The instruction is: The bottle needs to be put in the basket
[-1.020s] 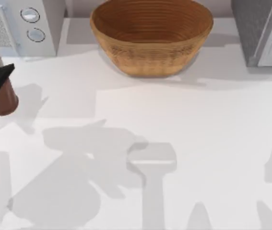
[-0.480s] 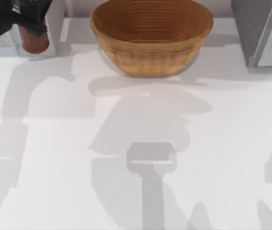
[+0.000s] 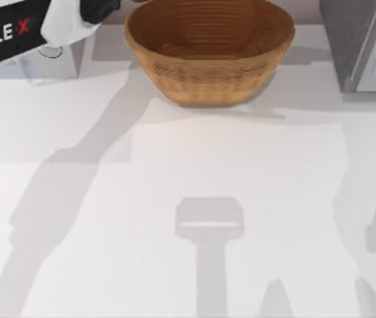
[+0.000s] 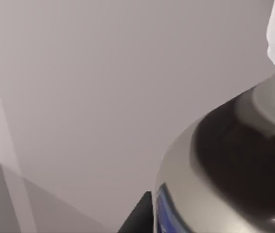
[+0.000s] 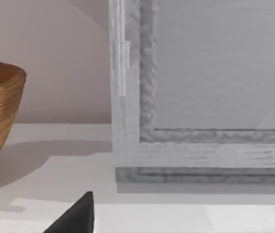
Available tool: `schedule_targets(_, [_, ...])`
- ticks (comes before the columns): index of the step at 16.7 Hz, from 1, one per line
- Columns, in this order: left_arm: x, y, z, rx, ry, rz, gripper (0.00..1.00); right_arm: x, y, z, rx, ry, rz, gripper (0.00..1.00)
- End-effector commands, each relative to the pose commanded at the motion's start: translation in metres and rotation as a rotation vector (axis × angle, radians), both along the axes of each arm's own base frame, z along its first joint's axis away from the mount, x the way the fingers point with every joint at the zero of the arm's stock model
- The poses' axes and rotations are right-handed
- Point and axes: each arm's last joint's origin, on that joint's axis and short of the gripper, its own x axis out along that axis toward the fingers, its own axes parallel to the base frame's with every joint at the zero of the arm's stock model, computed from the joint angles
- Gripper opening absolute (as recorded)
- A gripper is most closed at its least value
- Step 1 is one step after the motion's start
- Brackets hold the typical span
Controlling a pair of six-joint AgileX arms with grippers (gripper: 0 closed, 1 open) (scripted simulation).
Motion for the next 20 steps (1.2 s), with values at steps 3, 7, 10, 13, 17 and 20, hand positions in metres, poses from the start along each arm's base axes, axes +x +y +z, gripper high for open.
schedule_targets(3, [-0.017,-0.060,0.022,-0.019,-0.017,0.114,0.00,0.000,0.000,0.000,0.000,0.000,0.000,1.00])
schedule_targets(7, [-0.043,-0.111,0.040,-0.042,-0.030,0.186,0.00,0.000,0.000,0.000,0.000,0.000,0.000,1.00])
schedule_targets(10, [-0.049,-0.119,0.043,-0.047,-0.032,0.196,0.00,0.000,0.000,0.000,0.000,0.000,0.000,1.00])
schedule_targets(13, [-0.048,-0.117,0.045,-0.048,-0.035,0.197,0.00,0.000,0.000,0.000,0.000,0.000,0.000,1.00])
schedule_targets(17, [-0.029,-0.119,0.027,-0.052,-0.037,0.196,0.00,0.000,0.000,0.000,0.000,0.000,0.000,1.00])
schedule_targets(20, [-0.008,-0.120,0.000,-0.040,-0.025,0.197,0.00,0.000,0.000,0.000,0.000,0.000,0.000,1.00])
